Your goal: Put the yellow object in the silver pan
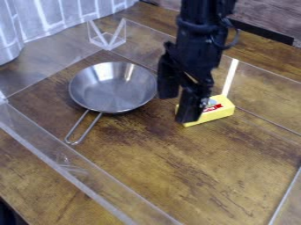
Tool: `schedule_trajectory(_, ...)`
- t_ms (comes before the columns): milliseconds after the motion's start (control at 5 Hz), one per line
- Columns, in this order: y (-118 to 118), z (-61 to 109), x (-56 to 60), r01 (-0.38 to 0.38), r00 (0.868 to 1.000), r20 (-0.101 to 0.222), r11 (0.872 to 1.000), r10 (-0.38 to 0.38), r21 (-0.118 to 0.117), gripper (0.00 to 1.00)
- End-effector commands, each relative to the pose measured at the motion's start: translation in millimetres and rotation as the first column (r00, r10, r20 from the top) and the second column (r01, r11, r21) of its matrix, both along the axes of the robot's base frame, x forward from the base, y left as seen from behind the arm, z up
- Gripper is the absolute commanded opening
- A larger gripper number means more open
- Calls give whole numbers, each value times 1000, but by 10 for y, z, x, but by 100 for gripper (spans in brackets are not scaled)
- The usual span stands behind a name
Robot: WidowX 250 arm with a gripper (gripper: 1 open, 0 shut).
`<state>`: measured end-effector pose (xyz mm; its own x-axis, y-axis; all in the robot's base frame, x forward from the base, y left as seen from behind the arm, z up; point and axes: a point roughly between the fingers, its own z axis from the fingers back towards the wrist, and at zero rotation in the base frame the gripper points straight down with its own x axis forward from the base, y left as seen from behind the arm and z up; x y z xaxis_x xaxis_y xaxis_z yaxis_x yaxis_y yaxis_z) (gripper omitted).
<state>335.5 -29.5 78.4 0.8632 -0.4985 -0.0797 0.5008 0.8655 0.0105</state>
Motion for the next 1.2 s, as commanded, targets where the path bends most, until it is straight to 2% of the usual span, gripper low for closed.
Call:
schedule_trajectory(0,-86,103,171,22,997,75,1000,-22,2,100)
schedule_trajectory(400,-75,-53,289,39,995,91,999,-39,-3,100)
schedule_trajectory(1000,-49,-190,418,75,992,103,997,-74,-9,100)
